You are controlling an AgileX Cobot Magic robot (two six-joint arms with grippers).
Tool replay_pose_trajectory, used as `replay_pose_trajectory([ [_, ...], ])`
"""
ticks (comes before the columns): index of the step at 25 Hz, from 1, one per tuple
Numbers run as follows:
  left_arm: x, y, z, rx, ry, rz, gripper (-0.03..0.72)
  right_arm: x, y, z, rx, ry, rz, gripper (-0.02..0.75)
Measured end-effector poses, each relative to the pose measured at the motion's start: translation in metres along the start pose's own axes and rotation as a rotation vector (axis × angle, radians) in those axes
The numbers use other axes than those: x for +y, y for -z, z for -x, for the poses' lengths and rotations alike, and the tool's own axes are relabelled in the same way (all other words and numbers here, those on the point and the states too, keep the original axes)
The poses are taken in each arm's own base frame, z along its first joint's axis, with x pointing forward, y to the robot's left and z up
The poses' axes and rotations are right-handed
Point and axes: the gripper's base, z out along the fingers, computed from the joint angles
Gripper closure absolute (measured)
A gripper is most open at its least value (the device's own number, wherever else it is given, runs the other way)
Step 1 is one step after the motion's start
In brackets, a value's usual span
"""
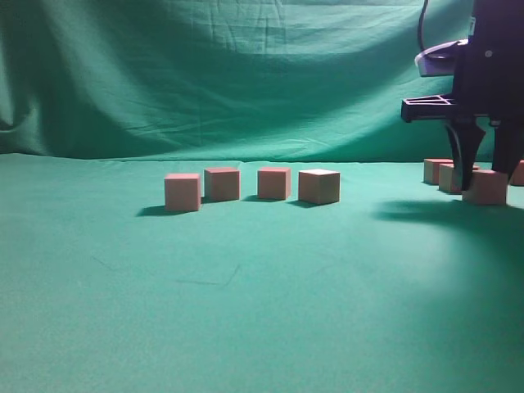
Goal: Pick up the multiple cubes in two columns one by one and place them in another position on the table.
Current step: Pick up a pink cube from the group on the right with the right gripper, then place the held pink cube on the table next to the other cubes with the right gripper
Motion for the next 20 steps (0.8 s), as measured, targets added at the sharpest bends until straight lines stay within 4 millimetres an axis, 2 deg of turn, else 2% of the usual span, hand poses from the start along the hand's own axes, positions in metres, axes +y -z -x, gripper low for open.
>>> replay_pose_trajectory([
  [4, 0.000, 0.000, 0.000, 0.000, 0.000, 0.000, 0.688, -0.002, 0.020, -0.002, 0.006, -0.022, 0.008, 0.475],
  [8, 0.000, 0.000, 0.000, 0.000, 0.000, 0.000, 0.688, 0.010, 0.062, -0.010, -0.021, 0.050, 0.058, 0.475],
  [10, 0.000, 0.000, 0.000, 0.000, 0.000, 0.000, 0.688, 0.027, 0.085, -0.019, -0.037, 0.121, 0.094, 0.475],
  [13, 0.000, 0.000, 0.000, 0.000, 0.000, 0.000, 0.688, 0.057, 0.109, -0.036, -0.058, 0.231, 0.137, 0.475],
  [20, 0.000, 0.000, 0.000, 0.000, 0.000, 0.000, 0.688, 0.136, 0.131, -0.084, -0.104, 0.583, 0.236, 0.475],
])
